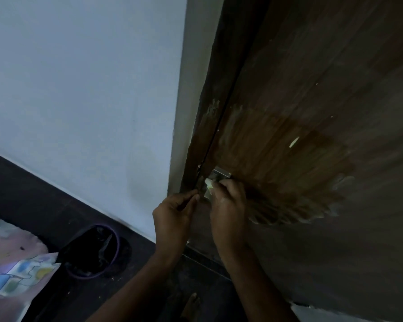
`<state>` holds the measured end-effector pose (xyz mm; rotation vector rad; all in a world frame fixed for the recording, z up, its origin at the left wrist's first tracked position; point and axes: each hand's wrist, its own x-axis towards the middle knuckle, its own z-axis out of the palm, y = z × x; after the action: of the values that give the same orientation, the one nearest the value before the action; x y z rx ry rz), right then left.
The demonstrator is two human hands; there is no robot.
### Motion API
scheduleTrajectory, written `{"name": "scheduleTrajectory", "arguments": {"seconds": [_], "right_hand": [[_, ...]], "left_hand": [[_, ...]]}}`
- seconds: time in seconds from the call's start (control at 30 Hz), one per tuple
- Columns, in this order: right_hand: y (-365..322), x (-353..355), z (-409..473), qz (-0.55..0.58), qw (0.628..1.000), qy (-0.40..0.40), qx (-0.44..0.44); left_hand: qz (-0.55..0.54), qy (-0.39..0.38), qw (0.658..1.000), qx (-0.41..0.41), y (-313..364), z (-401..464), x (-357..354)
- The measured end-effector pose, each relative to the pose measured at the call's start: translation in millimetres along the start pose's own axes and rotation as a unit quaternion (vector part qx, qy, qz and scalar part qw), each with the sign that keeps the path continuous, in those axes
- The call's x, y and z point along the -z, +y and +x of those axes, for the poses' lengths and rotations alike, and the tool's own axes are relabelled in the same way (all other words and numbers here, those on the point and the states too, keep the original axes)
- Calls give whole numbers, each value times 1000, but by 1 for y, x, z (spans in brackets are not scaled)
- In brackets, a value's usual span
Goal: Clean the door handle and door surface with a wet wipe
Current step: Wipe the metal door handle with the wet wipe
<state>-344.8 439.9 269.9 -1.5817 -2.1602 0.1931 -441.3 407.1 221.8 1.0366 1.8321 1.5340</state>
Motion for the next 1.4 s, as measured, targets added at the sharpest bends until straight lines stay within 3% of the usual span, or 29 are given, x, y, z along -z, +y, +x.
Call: {"name": "scheduleTrajectory", "arguments": {"seconds": [0.17, 0.37, 0.53, 0.7, 0.93, 1.03, 1.2, 1.3, 1.4], "right_hand": [[-1, 0, -10, -57, 997, -33, 31], [2, 5, -5, -56, 997, -44, -32], [3, 6, -19, -76, 996, -28, 43], [2, 2, -6, -73, 997, -20, -16], [6, 3, -7, -88, 995, -37, 23], [-2, -1, 1, -100, 995, -13, 26], [-2, -10, -2, -85, 989, 52, 107], [6, -4, -1, -70, 990, 74, 96], [1, -9, 5, -63, 992, 51, 100]], "left_hand": [[-21, 12, 1000, -2, -5, 6, 3], [-17, -2, 1000, -14, -8, 8, 0], [-19, -20, 999, -16, -9, 8, 2], [-10, -63, 998, -8, -10, 7, 2], [-4, -67, 997, -32, -10, 5, 5], [-1, -72, 997, -16, -11, 6, 4], [-17, -74, 997, -9, -6, 10, 6], [-30, -69, 997, 5, -7, 12, 9], [-26, -64, 998, 2, -6, 14, 8]]}}
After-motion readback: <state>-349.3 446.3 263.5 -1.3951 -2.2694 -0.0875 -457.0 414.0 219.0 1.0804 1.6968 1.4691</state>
